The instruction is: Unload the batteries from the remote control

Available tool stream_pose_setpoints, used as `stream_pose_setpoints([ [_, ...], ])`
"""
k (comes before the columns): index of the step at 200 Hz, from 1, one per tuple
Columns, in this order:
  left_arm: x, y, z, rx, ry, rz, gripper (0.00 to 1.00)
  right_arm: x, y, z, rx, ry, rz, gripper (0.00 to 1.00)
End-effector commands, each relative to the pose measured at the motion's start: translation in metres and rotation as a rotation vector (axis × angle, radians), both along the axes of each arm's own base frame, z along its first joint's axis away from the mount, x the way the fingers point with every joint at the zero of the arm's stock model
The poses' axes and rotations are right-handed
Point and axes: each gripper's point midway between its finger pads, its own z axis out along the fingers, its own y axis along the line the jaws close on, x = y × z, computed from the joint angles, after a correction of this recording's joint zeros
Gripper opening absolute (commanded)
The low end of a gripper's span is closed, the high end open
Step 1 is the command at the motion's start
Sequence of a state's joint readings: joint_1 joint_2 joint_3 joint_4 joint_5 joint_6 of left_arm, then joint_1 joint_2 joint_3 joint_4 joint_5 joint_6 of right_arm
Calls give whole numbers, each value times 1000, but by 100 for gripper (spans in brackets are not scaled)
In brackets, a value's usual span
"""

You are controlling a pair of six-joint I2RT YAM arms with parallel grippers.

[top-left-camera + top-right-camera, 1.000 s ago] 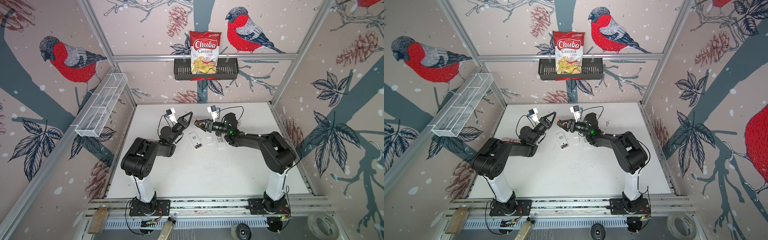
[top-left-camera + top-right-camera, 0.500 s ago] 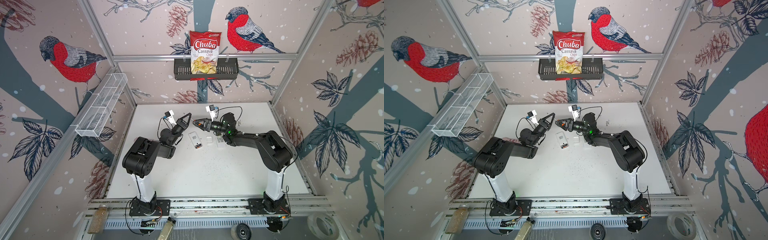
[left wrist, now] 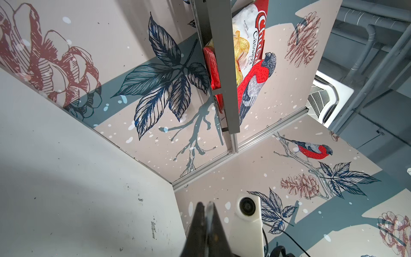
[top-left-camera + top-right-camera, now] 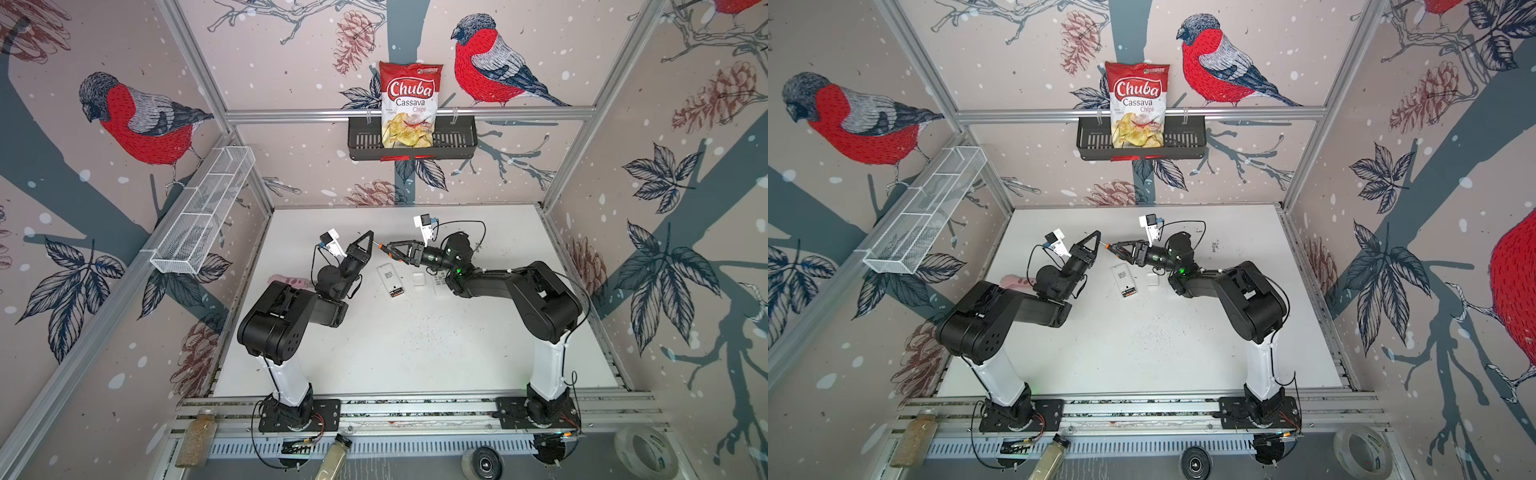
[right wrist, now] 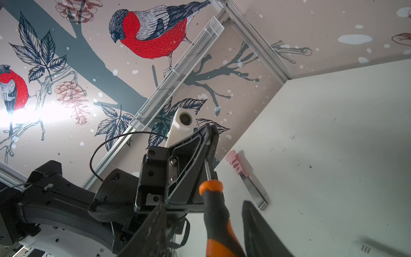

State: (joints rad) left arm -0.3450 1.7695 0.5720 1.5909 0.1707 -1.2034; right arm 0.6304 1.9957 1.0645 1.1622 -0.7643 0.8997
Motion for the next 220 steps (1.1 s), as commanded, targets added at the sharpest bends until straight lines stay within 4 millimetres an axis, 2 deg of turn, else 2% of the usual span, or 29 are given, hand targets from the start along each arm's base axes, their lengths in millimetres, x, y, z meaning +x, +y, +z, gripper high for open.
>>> stream_pose_setpoints([
  [1,-15,14,46,-72,-196,57,0,-9,4,9,47,-17,39,55],
  [56,-13,12,44,-78,-189,59,0,-12,14,2,48,3,63,58],
  [146,-12,7,40,-85,-174,57,0,-7,18,5,79,15,64,46],
  [220,-13,0,35,-80,-164,40,0,-3,17,7,92,16,57,43],
])
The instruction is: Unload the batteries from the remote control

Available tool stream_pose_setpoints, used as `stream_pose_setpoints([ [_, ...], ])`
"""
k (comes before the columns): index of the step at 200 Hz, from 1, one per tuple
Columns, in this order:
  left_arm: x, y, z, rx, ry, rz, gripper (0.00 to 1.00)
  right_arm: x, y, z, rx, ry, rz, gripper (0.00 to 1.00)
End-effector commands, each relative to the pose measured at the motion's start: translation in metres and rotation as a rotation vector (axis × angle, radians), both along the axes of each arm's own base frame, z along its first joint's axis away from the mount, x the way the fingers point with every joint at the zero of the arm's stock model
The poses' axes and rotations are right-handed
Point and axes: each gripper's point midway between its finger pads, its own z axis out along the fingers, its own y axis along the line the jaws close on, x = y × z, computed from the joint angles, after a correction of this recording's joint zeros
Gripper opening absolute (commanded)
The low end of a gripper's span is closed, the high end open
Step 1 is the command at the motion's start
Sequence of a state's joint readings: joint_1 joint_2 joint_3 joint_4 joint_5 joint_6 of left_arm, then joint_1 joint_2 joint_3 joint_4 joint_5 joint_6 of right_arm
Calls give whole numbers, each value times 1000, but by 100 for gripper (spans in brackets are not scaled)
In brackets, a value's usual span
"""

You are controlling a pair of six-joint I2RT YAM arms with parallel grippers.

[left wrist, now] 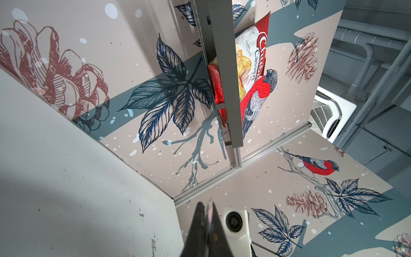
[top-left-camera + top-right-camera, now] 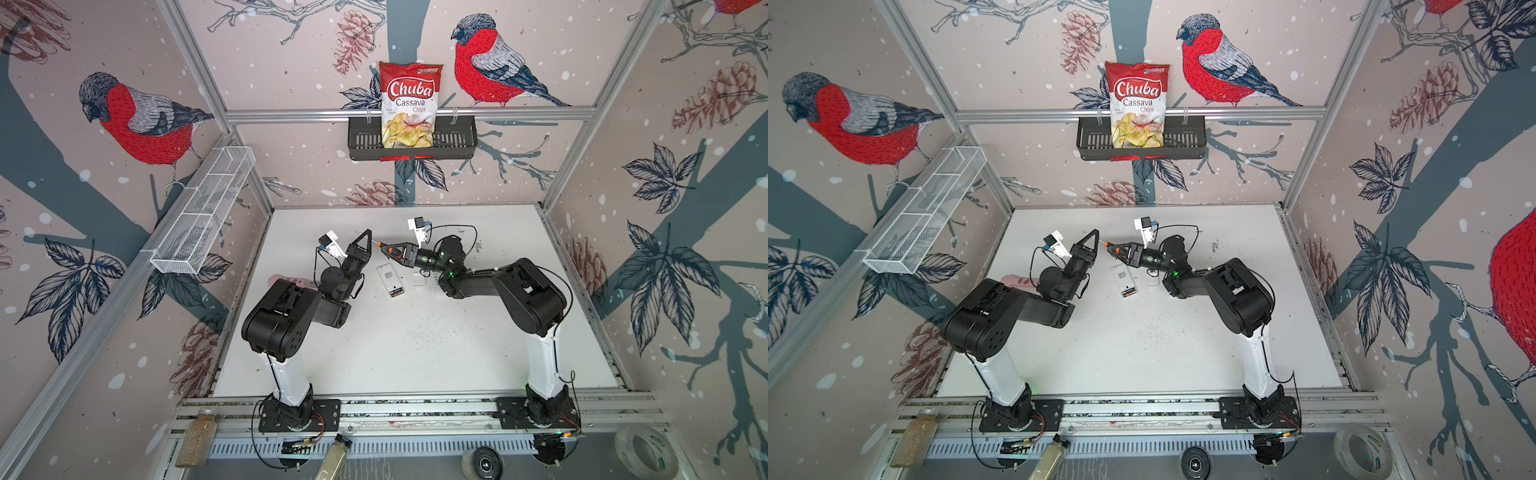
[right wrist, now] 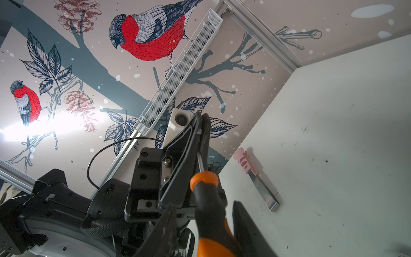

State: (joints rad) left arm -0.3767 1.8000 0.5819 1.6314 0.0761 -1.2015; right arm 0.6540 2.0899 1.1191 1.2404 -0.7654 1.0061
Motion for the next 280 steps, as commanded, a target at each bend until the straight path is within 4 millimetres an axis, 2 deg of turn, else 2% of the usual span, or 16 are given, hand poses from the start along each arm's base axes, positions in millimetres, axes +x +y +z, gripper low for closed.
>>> stream_pose_setpoints([
  [1,-17,0,34,-43,-157,-17,0,-4,0,19,56,-57,17,43],
  [61,-18,-3,36,-43,-163,-19,0,0,3,22,74,-54,22,41],
  [173,-18,-6,30,-24,-155,-26,0,9,-1,12,67,-30,-2,17],
  [196,-19,-7,29,-12,-158,-30,18,10,-3,11,62,-29,-7,16],
  [204,-19,-7,29,-9,-159,-30,27,11,-4,10,59,-28,-10,15],
  [226,-20,-6,25,0,-150,-25,62,13,-10,9,53,-22,-21,14],
  [239,-22,-3,23,8,-148,-15,97,16,-14,8,46,-19,-32,13],
  [280,-28,11,23,34,-153,11,98,23,-30,-7,-50,9,-71,12],
])
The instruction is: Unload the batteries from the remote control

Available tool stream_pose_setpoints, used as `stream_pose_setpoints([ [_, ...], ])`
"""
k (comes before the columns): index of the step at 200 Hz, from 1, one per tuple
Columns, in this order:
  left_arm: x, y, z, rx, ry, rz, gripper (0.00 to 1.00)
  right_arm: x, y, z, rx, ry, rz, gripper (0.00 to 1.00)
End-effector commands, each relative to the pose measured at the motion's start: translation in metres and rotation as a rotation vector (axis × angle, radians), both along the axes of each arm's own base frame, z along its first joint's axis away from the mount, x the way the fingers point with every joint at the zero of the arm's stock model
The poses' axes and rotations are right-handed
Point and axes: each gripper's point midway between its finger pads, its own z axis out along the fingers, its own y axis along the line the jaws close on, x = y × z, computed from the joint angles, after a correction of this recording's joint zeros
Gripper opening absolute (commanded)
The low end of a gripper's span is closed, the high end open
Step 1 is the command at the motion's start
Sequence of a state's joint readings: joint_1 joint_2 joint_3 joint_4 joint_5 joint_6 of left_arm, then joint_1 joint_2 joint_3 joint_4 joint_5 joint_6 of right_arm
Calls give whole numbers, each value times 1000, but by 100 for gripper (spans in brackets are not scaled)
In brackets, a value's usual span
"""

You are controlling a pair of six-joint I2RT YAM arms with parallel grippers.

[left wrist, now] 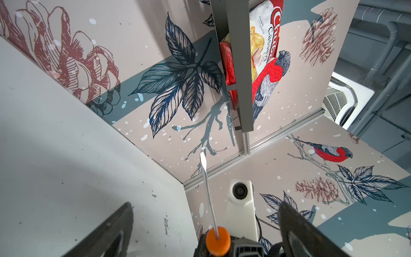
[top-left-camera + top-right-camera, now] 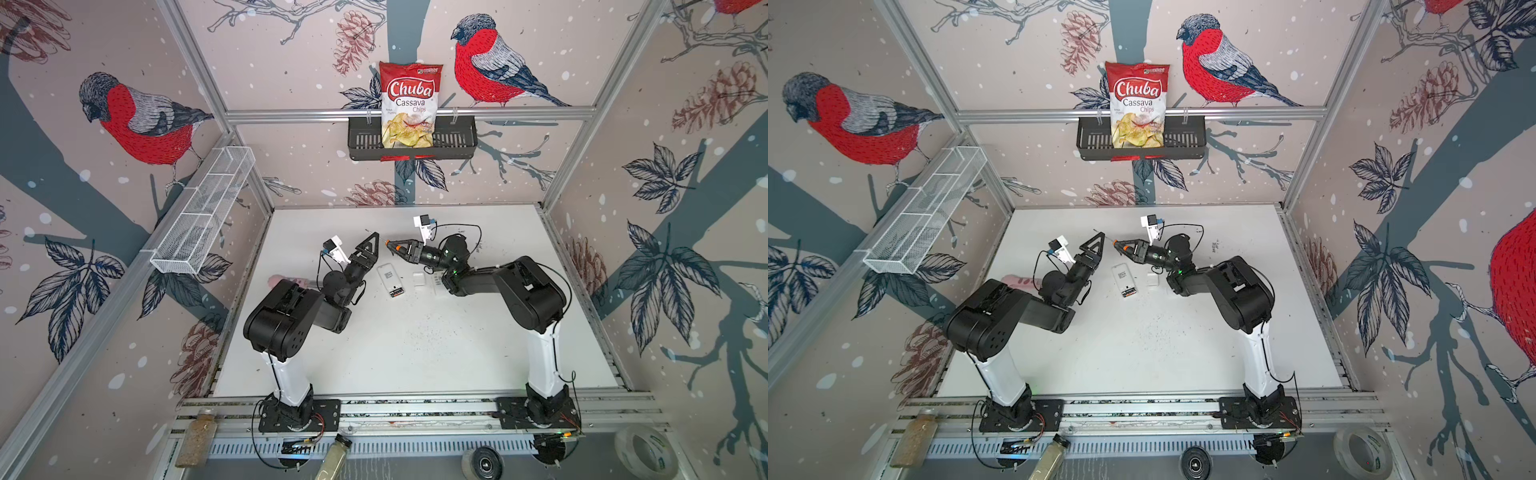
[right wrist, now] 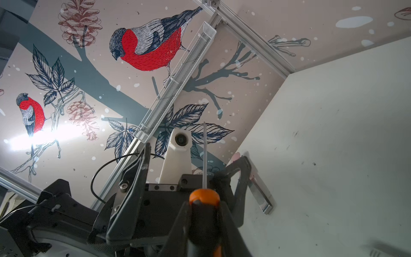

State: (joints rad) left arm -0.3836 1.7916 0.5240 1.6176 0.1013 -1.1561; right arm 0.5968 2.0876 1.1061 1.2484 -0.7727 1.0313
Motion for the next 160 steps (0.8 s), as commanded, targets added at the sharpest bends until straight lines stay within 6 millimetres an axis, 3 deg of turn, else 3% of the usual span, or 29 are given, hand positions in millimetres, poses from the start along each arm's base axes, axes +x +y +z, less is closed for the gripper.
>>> stream_pose_setpoints([
  [1,-18,15,45,-36,-190,23,98,3,-8,-4,-57,-15,-25,12],
  [47,-22,42,30,-1,-152,49,98,0,-38,-24,-230,1,-79,12],
  [81,-15,52,-4,50,-34,57,98,-17,-55,-23,-297,-24,-81,12],
  [117,-9,57,-41,113,134,82,97,-47,-67,-19,-285,-38,10,12],
  [160,11,51,-64,334,316,77,95,-60,-81,-40,-452,-40,-1,12],
])
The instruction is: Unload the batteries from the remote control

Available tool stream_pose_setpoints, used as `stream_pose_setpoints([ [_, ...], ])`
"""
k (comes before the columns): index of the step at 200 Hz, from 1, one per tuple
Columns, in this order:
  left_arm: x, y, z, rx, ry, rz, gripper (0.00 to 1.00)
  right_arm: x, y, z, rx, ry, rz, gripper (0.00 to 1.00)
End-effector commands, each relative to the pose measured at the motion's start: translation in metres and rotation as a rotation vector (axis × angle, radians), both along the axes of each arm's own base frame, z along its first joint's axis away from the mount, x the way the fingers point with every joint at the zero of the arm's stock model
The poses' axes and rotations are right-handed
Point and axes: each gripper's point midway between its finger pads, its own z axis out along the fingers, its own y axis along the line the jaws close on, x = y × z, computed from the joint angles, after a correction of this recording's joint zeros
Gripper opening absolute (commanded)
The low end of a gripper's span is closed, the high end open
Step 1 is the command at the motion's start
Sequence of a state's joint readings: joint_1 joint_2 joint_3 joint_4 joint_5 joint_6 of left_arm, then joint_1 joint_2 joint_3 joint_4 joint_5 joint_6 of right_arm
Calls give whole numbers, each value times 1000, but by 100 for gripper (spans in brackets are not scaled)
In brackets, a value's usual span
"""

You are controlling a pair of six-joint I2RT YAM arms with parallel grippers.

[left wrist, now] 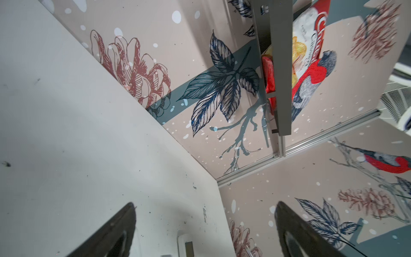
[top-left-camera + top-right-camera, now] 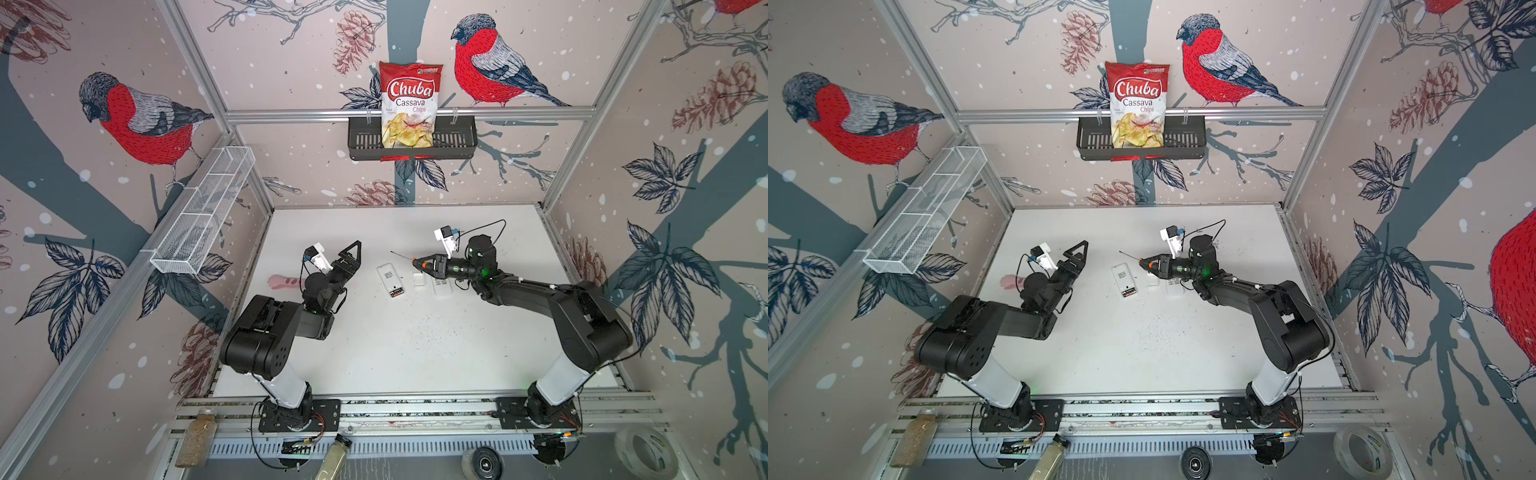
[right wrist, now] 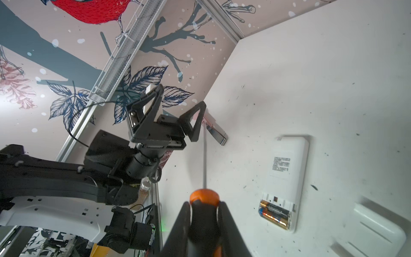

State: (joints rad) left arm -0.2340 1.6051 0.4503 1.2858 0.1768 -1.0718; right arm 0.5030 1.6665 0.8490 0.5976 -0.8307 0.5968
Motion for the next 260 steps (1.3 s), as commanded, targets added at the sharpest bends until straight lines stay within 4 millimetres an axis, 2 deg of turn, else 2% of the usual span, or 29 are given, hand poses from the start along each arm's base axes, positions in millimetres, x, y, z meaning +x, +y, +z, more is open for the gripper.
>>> stream_pose_setpoints([
  [1,10,-4,-33,179,158,-15,95,-11,-6,-14,-115,-26,21,12],
  [26,24,-24,-49,304,236,-124,92,-17,-15,-26,-229,-29,-12,13],
  [68,40,-53,-90,484,376,-275,91,-23,-24,-51,-365,17,-55,12],
  [100,36,-62,-108,674,442,-273,96,-24,-21,-71,-504,37,-76,12],
  [102,41,-64,-101,675,427,-269,96,-24,-20,-72,-509,41,-77,12],
  [108,43,-65,-100,682,423,-272,95,-25,-19,-75,-521,45,-73,12],
  [130,44,-66,-109,715,453,-293,93,-26,-17,-82,-554,58,-83,11],
  [178,40,-73,-123,780,484,-341,76,-35,-8,-90,-571,59,-56,11],
  [225,39,-92,-130,829,505,-406,71,-40,1,-94,-589,52,-42,10],
  [260,37,-95,-142,845,544,-431,64,-42,4,-96,-601,50,-41,10],
])
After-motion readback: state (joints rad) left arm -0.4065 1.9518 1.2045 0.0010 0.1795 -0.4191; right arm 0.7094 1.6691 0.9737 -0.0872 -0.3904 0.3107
